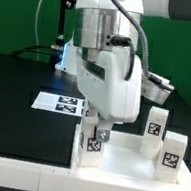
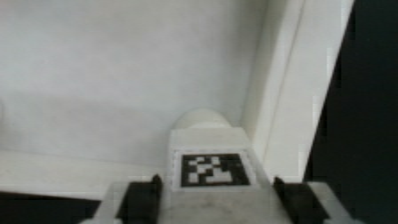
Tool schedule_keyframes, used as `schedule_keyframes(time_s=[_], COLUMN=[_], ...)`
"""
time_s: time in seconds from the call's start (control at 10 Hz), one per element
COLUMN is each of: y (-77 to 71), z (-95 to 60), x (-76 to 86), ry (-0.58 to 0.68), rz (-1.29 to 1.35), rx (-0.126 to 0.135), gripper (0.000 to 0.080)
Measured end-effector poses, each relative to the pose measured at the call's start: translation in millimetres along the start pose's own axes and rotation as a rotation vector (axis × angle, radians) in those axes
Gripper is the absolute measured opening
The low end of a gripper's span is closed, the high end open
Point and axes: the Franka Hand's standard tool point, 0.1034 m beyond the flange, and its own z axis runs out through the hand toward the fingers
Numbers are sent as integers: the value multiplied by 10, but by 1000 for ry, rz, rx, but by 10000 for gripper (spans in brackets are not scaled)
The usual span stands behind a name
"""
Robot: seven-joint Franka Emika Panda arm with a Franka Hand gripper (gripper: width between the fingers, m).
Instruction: Assemble square table
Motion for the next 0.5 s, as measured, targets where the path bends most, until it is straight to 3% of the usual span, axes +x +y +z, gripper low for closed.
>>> schedule_keyframes(time_s=[0.3,0.4,0.5], y=[5,8,9], z=[-14,-7,-5], x=[24,21,22], ry=[-33,-31,-31], rz=[393,369,341], rx=[-3,-4,-4], gripper=[288,288,365])
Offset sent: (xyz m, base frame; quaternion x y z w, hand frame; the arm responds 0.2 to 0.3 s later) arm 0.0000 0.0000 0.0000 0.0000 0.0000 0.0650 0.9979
